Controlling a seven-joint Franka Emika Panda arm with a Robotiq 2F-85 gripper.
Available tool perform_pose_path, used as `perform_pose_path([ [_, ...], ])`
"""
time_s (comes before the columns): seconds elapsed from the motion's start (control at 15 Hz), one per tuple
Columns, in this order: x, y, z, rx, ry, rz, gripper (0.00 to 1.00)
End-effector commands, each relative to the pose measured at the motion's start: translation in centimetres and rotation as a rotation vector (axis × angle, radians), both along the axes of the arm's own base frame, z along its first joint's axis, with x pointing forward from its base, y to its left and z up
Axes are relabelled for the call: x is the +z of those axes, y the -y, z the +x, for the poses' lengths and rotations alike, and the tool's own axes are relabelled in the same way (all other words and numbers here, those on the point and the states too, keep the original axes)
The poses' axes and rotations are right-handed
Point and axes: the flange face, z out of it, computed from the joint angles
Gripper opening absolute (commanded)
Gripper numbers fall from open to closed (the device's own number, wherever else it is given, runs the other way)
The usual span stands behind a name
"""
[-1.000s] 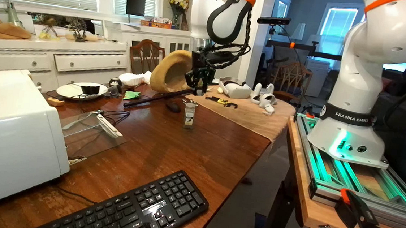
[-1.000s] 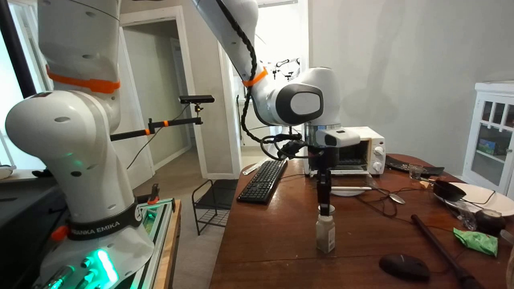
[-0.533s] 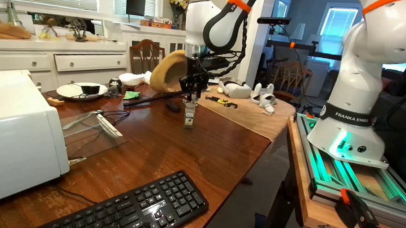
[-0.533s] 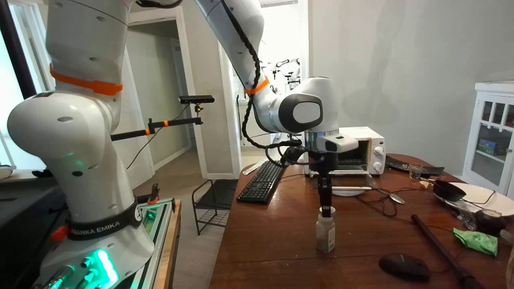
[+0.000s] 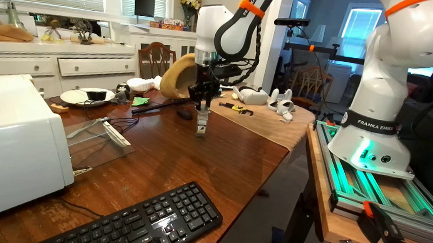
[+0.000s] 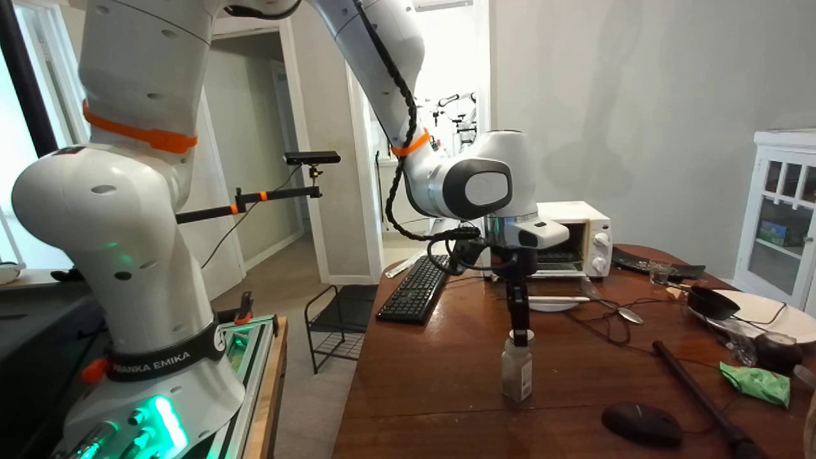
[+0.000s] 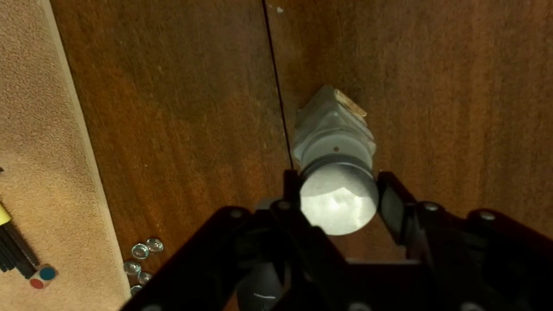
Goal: Put the lid on top of the glass jar.
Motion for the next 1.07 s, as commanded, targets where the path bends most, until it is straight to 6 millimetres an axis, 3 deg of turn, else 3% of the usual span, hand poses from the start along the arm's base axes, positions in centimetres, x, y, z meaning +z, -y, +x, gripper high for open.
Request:
perform_pose_path([
  [0.0, -0.51, -0.34, 0.51, 0.018, 0.01, 0.025, 0.25],
  [1.0, -0.63, -0.27, 0.02, -0.028, 0.001, 0.055, 0.25],
])
